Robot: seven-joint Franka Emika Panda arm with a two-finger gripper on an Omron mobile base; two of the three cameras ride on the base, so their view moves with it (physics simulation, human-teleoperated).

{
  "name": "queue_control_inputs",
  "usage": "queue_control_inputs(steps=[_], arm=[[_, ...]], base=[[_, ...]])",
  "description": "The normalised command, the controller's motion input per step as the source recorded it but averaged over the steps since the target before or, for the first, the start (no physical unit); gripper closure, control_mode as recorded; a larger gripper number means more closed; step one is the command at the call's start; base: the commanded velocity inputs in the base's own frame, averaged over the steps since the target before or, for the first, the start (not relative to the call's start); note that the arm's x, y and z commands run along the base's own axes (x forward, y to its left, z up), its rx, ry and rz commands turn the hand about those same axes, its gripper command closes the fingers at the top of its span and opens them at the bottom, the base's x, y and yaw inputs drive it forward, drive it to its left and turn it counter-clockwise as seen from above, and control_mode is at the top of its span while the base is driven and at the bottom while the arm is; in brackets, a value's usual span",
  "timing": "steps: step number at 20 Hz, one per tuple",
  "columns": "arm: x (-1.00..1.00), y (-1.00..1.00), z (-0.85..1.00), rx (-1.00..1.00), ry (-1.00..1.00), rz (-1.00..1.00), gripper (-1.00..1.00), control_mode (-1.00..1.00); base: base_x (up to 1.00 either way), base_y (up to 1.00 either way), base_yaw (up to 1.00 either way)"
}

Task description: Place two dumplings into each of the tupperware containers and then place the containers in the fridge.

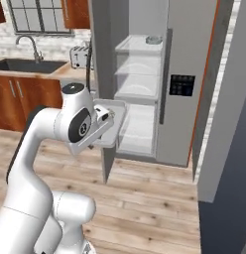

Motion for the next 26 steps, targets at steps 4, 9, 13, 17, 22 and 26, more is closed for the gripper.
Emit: queue_control_inputs(steps=[4, 9, 13, 17, 22, 26], arm=[[0.00, 0.00, 0.00, 0.00, 0.00, 0.00, 1.00, 1.00], [0.00, 0.00, 0.00, 0.00, 0.00, 0.00, 1.00, 1.00], [0.00, 0.00, 0.00, 0.00, 0.00, 0.00, 1.00, 1.00], [0.00, 0.00, 0.00, 0.00, 0.00, 0.00, 1.00, 1.00], [0.00, 0.00, 0.00, 0.00, 0.00, 0.00, 1.00, 1.00], [0.00, 0.00, 0.00, 0.00, 0.00, 0.00, 1.00, 1.00]], base=[[0.95, -0.68, 0.32], [0.97, -0.46, 0.40], [0.87, -0.53, 0.33], [0.74, -0.65, 0.13], [0.63, -0.23, 0.00], [0.73, -0.13, 0.00]])
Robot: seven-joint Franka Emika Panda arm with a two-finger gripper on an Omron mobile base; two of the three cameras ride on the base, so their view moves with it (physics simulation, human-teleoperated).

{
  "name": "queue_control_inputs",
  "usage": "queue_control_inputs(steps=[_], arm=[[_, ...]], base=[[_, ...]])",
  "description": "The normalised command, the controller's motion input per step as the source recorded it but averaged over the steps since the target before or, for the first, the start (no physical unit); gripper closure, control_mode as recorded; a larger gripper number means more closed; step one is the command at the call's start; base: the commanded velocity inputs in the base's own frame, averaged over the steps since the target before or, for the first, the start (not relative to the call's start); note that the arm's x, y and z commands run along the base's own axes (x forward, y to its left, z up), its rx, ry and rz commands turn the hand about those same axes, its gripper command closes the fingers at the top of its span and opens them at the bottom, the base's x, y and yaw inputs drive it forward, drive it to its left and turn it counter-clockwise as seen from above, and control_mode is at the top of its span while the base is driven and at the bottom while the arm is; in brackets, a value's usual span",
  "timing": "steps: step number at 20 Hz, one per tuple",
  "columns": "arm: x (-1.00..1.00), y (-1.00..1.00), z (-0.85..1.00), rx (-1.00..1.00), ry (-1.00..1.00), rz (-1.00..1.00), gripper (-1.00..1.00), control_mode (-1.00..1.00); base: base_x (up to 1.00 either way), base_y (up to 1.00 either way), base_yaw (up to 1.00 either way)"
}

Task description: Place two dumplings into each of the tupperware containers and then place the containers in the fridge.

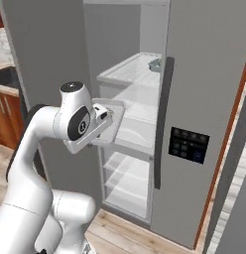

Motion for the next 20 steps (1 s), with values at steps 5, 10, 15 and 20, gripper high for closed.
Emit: queue_control_inputs(steps=[5, 10, 15, 20], arm=[[0.00, 0.00, 0.00, 0.00, 0.00, 0.00, 1.00, 1.00], [0.00, 0.00, 0.00, 0.00, 0.00, 0.00, 1.00, 1.00], [0.00, 0.00, 0.00, 0.00, 0.00, 0.00, 1.00, 1.00], [0.00, 0.00, 0.00, 0.00, 0.00, 0.00, 1.00, 1.00]], base=[[0.70, 0.00, 0.00], [0.59, 0.00, 0.00], [0.49, 0.00, 0.00], [0.45, 0.09, 0.00]])
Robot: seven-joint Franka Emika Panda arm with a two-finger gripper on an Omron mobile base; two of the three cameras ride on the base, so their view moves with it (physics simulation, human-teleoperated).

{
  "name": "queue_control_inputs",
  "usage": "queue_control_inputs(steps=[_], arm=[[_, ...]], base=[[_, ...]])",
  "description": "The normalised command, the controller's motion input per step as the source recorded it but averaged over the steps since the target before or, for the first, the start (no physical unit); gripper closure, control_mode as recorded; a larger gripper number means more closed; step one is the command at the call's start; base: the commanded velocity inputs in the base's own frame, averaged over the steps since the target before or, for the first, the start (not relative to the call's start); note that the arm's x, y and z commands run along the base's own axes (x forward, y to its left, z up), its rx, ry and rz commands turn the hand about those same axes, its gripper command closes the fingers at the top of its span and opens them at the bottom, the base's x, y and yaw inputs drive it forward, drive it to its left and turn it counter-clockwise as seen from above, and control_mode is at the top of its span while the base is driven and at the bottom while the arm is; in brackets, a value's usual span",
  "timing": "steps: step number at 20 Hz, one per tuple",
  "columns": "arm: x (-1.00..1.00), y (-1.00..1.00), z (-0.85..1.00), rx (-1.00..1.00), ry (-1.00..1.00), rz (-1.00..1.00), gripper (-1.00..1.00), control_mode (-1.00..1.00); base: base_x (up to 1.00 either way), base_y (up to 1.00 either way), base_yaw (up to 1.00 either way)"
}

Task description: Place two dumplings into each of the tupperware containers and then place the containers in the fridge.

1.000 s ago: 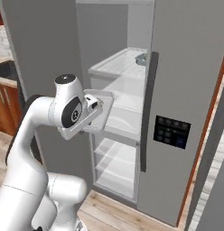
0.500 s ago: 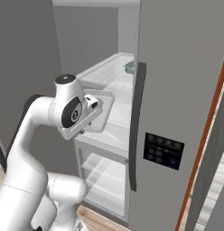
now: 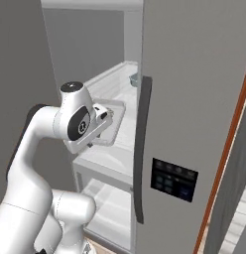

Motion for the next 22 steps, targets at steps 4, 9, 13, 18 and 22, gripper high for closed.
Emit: queue_control_inputs(steps=[4, 9, 13, 18, 22], arm=[[0.00, 0.00, 0.00, 0.00, 0.00, 0.00, 1.00, 1.00], [0.00, 0.00, 0.00, 0.00, 0.00, 0.00, 1.00, 1.00], [0.00, 0.00, 0.00, 0.00, 0.00, 0.00, 1.00, 1.00], [0.00, 0.00, 0.00, 0.00, 0.00, 0.00, 1.00, 1.00], [0.00, 0.00, 0.00, 0.00, 0.00, 0.00, 1.00, 1.00]], base=[[0.34, 0.18, 0.00], [0.53, 0.13, 0.00], [0.43, 0.00, 0.03], [0.22, 0.00, 0.00], [0.56, 0.00, 0.04]])
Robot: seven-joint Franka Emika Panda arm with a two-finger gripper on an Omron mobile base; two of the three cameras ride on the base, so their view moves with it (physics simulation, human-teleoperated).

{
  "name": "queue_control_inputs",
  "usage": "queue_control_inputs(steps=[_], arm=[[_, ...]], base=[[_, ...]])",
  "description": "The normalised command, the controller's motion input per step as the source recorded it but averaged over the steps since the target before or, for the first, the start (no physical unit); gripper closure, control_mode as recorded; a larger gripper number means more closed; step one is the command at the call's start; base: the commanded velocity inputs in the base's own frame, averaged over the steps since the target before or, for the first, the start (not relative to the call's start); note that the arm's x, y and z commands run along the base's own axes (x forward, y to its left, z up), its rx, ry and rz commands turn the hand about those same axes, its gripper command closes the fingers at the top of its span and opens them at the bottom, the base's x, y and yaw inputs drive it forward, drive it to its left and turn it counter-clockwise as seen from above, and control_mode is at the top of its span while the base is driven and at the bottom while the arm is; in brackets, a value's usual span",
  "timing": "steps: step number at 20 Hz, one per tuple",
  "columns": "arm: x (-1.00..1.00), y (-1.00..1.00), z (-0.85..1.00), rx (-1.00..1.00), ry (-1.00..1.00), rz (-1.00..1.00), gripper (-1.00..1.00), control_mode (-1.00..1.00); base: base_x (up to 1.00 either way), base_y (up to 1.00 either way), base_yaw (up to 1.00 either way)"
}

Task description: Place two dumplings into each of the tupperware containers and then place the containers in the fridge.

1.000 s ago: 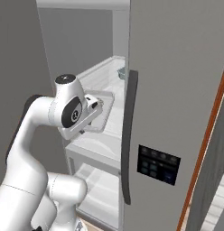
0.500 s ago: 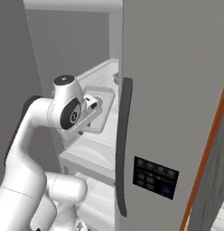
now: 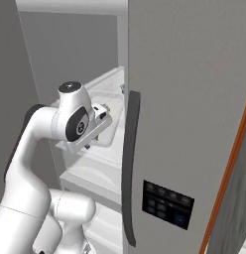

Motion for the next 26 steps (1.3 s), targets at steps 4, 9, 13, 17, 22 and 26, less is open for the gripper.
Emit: queue_control_inputs(steps=[4, 9, 13, 17, 22, 26], arm=[[0.00, 0.00, 0.00, 0.00, 0.00, 0.00, 1.00, 1.00], [0.00, 0.00, 0.00, 0.00, 0.00, 0.00, 1.00, 1.00], [0.00, 0.00, 0.07, 0.00, -0.02, 0.01, 1.00, -1.00], [0.00, 0.06, 0.22, 0.00, -0.16, 0.11, 1.00, -1.00], [0.02, 0.22, 0.32, 0.00, -0.10, 0.19, 1.00, -1.00], [0.48, 0.20, 0.53, 0.00, 0.00, 0.12, 1.00, -1.00]], base=[[0.32, 0.00, 0.04], [0.00, 0.00, 0.00], [0.00, 0.00, 0.00], [0.00, 0.00, 0.00], [0.00, 0.00, 0.00], [0.00, 0.00, 0.00]])
